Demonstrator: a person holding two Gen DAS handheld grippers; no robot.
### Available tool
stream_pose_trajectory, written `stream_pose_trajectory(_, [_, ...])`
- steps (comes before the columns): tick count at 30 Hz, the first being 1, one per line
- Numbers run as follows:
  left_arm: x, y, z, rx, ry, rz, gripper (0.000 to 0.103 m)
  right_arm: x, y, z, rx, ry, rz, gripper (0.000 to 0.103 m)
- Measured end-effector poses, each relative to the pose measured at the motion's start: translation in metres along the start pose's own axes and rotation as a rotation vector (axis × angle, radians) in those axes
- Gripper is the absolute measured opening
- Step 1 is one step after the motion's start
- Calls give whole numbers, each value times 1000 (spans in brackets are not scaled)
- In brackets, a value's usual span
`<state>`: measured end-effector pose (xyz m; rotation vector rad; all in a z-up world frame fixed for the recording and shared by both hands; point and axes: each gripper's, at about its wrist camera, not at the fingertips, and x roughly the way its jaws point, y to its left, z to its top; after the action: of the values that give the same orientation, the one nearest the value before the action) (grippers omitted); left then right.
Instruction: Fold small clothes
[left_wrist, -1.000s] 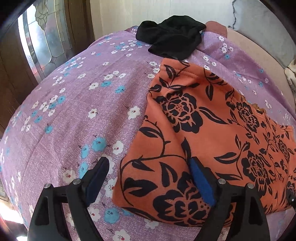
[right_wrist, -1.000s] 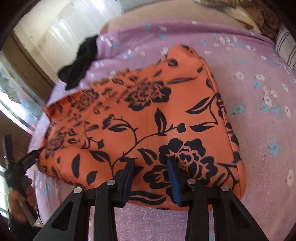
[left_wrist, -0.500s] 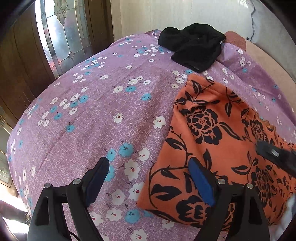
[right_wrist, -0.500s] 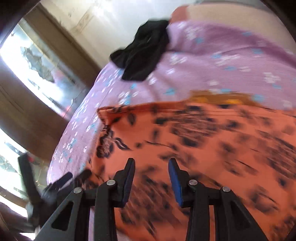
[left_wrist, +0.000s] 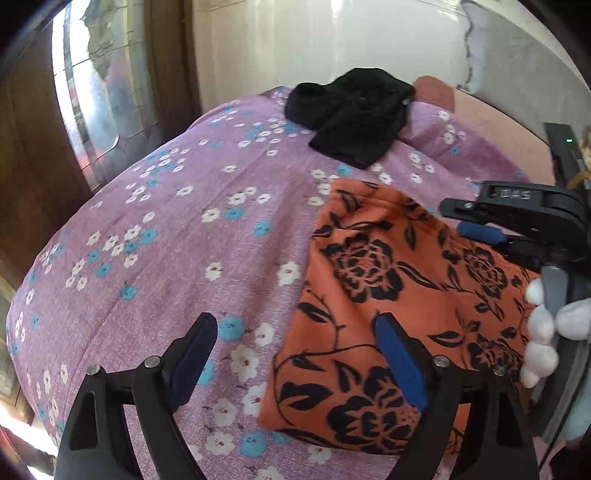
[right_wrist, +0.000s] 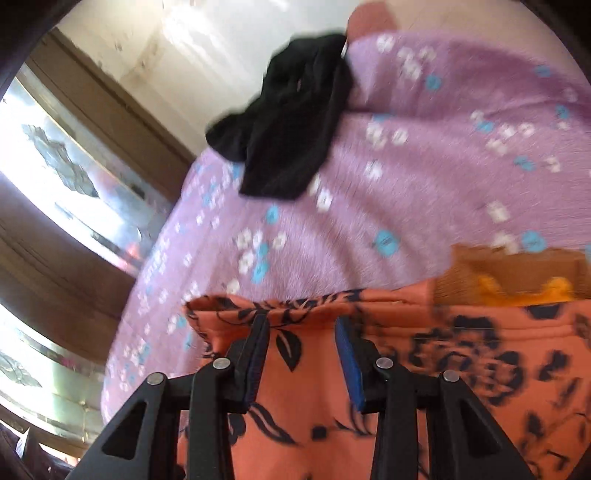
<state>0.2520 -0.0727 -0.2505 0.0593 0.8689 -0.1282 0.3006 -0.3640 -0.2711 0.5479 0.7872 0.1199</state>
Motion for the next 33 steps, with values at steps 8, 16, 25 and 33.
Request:
stream_pose_trajectory(8, [25,-18,-20,90,107,-15,88,-116,-76,-59,37,-53,-170,41])
stream_pose_trajectory(16, [-35,-5,-54,62,38,11,88,-175,-168,-140,73,-73,-225,40])
stream_pose_trajectory(25, [-116,-16,-78,81,47,36,88,-202,-131,-144,-14,-189,-275,40])
stream_pose_trajectory(33, [-161,-47,-90,164,22,15,88,-194,-143,-158,-43,-71,-296,54])
